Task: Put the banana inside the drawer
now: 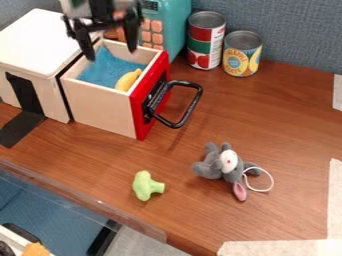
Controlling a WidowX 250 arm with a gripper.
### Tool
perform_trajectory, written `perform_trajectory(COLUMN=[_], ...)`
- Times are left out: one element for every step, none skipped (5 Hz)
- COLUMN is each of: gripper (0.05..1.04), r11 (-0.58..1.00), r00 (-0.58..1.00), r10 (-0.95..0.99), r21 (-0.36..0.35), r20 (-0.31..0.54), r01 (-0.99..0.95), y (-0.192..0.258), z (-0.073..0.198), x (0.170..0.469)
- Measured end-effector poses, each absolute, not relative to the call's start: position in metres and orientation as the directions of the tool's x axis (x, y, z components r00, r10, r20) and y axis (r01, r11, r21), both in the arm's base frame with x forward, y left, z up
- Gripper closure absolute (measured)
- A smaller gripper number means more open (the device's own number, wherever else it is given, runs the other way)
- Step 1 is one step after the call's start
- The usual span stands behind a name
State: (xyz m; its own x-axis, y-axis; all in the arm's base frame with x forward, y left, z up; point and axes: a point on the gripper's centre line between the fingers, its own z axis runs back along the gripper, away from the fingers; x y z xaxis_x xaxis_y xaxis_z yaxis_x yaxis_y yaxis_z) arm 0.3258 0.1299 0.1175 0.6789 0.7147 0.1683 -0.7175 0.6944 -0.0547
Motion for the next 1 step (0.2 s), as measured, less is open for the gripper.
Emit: perform_trajectory(gripper=[0.083], r11=[0.725], r00=[0.709], r10=[0.686], r21=[-0.076], r20=[0.164], r01=[-0.684], y=[0.1342], z=[0.1282], x=[0.3248])
